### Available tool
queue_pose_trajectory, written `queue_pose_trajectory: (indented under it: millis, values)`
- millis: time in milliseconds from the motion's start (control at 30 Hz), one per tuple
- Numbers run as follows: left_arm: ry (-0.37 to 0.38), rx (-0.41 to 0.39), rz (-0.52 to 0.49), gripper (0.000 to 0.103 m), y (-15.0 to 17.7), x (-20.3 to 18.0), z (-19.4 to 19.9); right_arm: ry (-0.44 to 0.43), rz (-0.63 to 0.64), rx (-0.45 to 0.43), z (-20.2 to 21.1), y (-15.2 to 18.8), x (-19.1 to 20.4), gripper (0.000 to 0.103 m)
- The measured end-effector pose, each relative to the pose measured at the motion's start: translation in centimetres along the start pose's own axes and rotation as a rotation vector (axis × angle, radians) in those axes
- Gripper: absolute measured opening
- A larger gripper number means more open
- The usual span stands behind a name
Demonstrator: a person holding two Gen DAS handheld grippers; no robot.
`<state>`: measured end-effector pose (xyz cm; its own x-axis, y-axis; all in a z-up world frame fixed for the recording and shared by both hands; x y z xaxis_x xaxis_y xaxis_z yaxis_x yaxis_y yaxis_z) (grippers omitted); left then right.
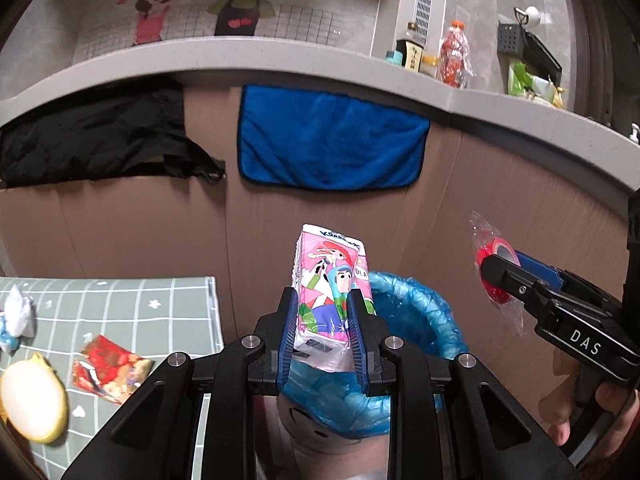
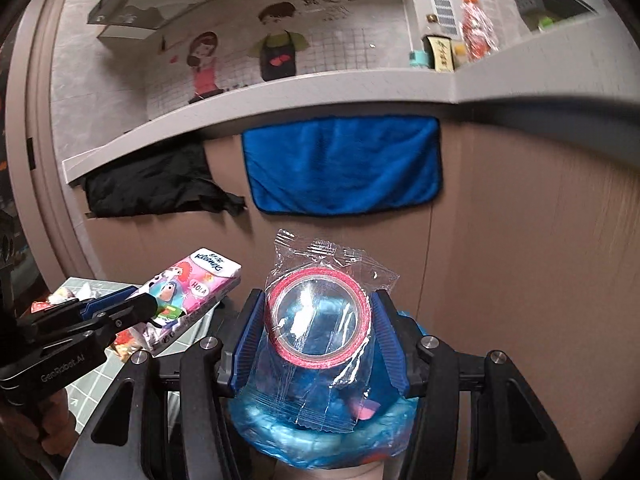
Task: Collect trash
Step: 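Carry tape roll and tissue pack over the bin and open both grippers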
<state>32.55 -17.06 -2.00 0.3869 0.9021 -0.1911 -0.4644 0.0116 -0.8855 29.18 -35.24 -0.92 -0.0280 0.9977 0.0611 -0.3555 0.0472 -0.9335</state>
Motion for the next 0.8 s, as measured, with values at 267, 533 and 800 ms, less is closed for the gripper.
queue_pose_trajectory:
  millis: [267, 533, 800]
  values:
    - [0.008, 0.058, 0.016, 0.026, 1.4, 0.0, -3.3, 0.006, -0.052, 0.053, -2.6, 1.5, -2.2, 0.05]
    - [0.009, 0.107, 0.032, 0.026, 2.4, 0.1, -5.7, 0.005, -0.079, 0.093, -5.0, 2.8, -3.2, 0.05]
    - [0.023, 0.167, 0.07, 0.026, 2.9, 0.6, -8.0, 0.004, -0.1, 0.122, -6.7, 3.7, -3.9, 0.051]
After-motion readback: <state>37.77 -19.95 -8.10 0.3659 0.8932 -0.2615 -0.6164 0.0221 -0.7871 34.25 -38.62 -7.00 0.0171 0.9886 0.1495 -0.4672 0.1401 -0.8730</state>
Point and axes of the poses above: each gripper's, at about its wrist camera, not at the fingertips, and z roughly against the way its jaws point, x to its left, y to its underside, the point moved 5 cm from there along -z, roughly the way its jaws point, and after that the axes turned 5 degrees about -x, right-handed, at the moved point
